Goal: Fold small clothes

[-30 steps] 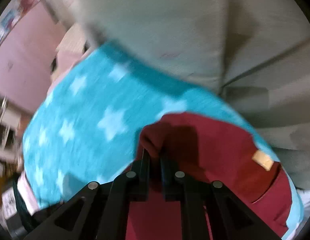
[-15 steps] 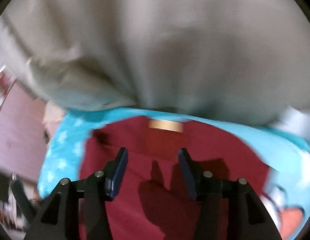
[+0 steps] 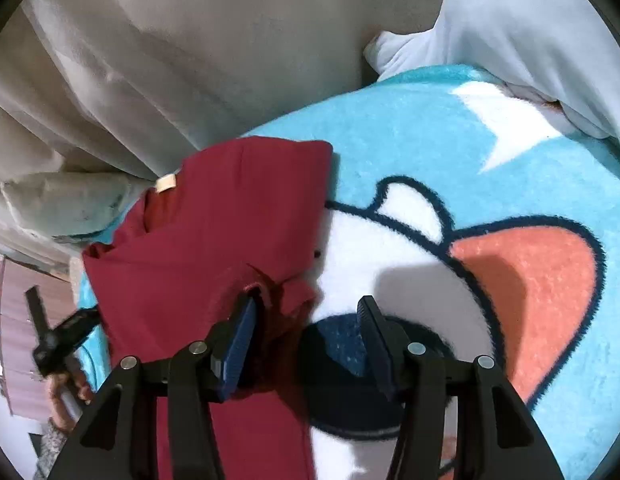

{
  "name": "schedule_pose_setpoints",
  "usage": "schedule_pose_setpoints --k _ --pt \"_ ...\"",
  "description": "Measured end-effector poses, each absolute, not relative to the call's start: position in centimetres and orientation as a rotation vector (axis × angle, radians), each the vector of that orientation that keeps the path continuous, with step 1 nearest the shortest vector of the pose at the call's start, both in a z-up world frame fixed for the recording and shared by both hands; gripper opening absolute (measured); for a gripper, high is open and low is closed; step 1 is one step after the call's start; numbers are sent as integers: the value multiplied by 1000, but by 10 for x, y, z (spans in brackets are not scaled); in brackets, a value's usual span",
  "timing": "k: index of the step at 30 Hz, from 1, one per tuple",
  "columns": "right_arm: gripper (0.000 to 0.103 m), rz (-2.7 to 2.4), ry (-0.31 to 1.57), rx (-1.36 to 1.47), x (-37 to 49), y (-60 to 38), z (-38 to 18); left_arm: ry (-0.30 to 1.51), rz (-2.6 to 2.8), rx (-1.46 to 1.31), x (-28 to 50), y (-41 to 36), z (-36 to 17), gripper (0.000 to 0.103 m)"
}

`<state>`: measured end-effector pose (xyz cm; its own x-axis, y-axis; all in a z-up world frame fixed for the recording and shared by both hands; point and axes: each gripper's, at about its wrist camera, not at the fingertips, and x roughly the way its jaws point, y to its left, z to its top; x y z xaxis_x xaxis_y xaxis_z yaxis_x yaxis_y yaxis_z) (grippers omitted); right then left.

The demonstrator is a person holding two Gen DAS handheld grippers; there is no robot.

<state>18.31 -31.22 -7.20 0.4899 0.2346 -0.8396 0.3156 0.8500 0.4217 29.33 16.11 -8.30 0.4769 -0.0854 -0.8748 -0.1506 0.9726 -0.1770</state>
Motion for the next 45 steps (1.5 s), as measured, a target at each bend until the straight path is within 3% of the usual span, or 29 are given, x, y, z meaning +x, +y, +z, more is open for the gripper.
schedule_pose_setpoints --k 4,8,15,26,33,37,45 --pt "57 -51 1068 604 182 -318 -81 1035 42 -161 265 157 -60 30" --pt "57 27 1054 703 167 -330 -93 1049 22 -165 224 166 -55 50" --pt "57 181 1054 1054 113 -329 -115 1167 -79 -264 172 187 -84 50" --pt "57 178 1064 1077 6 -260 -123 1209 -357 -281 91 193 -98 50" --pt "57 203 1014 1214 -46 -232 -135 1229 -460 -445 60 211 -105 50" --pt "57 197 1008 1209 -59 -216 -134 1249 -480 -520 49 219 -111 37" --pt "57 173 1005 1180 -69 -206 -131 1241 -481 -525 43 211 -114 36"
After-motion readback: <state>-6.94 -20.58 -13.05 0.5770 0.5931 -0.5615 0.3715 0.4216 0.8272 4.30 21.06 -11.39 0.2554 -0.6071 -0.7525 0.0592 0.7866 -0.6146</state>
